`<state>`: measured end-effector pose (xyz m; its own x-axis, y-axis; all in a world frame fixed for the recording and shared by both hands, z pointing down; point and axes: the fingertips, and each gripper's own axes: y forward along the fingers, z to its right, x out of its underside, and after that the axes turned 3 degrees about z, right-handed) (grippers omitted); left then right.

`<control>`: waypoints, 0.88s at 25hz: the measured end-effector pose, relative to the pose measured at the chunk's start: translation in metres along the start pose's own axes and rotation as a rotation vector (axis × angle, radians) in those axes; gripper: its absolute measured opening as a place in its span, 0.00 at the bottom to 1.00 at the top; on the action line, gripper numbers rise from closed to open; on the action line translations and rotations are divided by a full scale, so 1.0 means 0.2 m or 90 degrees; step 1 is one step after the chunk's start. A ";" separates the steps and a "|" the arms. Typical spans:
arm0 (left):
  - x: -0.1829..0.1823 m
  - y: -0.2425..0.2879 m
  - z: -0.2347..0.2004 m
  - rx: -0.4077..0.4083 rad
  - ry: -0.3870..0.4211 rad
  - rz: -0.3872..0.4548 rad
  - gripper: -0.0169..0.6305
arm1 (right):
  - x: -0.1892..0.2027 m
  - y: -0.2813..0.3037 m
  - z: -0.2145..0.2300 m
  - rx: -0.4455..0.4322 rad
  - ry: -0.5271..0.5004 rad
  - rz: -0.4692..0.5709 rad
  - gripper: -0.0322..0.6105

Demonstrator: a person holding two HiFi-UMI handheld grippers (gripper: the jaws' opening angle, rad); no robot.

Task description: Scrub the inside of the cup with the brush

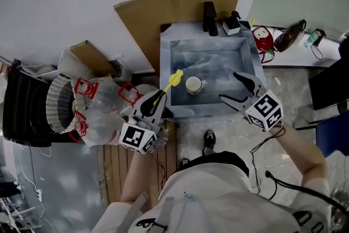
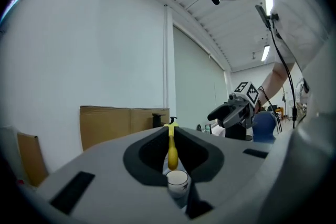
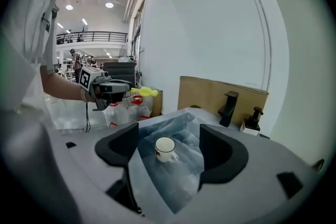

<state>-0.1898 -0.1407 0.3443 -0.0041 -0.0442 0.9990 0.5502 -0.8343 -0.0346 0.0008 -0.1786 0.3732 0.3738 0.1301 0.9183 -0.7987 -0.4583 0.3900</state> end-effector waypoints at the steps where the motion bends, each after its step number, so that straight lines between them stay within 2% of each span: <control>1: 0.01 0.04 -0.02 -0.007 -0.006 -0.002 0.08 | 0.02 0.03 0.04 -0.009 0.001 -0.003 0.59; 7: 0.09 0.25 -0.03 -0.020 -0.003 -0.038 0.08 | 0.11 0.17 0.24 -0.077 -0.038 -0.030 0.59; 13: 0.15 0.31 -0.05 -0.035 0.004 -0.094 0.08 | 0.23 0.30 0.29 -0.157 -0.065 -0.076 0.59; 18: 0.18 0.34 -0.06 -0.031 0.014 -0.124 0.08 | 0.27 0.38 0.31 -0.180 -0.070 -0.084 0.59; 22: 0.20 0.38 -0.09 -0.009 0.016 -0.133 0.08 | 0.29 0.43 0.33 -0.181 -0.073 -0.097 0.59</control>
<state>-0.1636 -0.2163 0.3813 -0.1380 0.1176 0.9834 0.5231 -0.8345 0.1732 -0.0144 -0.2689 0.4557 0.5361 0.0714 0.8411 -0.8235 -0.1749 0.5397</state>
